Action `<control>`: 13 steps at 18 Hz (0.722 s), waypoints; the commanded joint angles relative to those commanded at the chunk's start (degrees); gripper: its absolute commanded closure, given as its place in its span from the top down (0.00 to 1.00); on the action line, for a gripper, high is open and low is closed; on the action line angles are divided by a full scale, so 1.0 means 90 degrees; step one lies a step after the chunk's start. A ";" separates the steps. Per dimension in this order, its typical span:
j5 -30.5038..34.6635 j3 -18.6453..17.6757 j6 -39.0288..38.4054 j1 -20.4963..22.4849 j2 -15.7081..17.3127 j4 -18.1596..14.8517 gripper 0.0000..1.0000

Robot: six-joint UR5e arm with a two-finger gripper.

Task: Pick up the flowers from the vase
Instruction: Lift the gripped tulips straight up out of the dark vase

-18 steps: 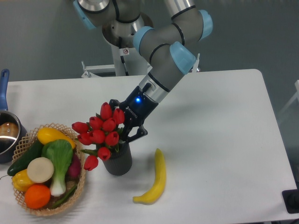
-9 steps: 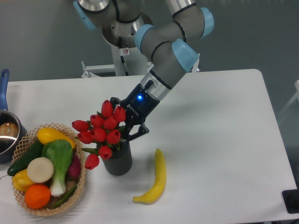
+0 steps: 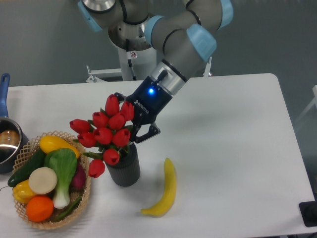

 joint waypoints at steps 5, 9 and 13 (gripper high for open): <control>-0.0010 0.0088 -0.0293 0.0176 0.0176 0.0000 0.46; -0.0029 0.0108 -0.0440 0.0488 0.0439 -0.0010 0.46; -0.0068 0.0137 -0.0840 0.0625 0.0527 0.0000 0.47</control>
